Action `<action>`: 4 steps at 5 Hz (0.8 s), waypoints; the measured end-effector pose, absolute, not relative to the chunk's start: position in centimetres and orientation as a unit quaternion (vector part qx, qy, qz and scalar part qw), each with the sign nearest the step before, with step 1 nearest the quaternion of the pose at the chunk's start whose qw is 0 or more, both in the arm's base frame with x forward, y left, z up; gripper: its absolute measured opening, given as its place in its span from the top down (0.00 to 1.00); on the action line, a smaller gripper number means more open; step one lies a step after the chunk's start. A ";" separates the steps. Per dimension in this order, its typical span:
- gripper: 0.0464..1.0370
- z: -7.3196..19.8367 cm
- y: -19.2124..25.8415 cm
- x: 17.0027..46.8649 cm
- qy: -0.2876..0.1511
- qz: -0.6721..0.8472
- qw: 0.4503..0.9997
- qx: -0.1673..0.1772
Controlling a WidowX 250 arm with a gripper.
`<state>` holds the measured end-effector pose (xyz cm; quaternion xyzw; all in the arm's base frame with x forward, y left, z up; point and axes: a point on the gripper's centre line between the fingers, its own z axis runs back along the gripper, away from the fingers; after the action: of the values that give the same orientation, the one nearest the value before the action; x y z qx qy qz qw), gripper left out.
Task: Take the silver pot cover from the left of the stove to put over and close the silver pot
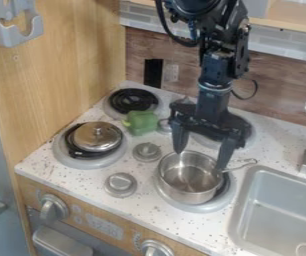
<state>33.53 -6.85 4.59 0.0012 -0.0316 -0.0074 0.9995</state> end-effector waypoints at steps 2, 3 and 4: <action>0.04 3.7 -4.0 34.4 -0.003 0.034 0.999 0.021; 0.04 3.9 2.0 36.3 -0.002 0.117 0.993 0.016; 0.04 4.0 6.7 37.7 -0.004 0.177 0.984 0.015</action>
<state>37.72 6.73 3.98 0.0150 -0.0042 0.1770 0.9841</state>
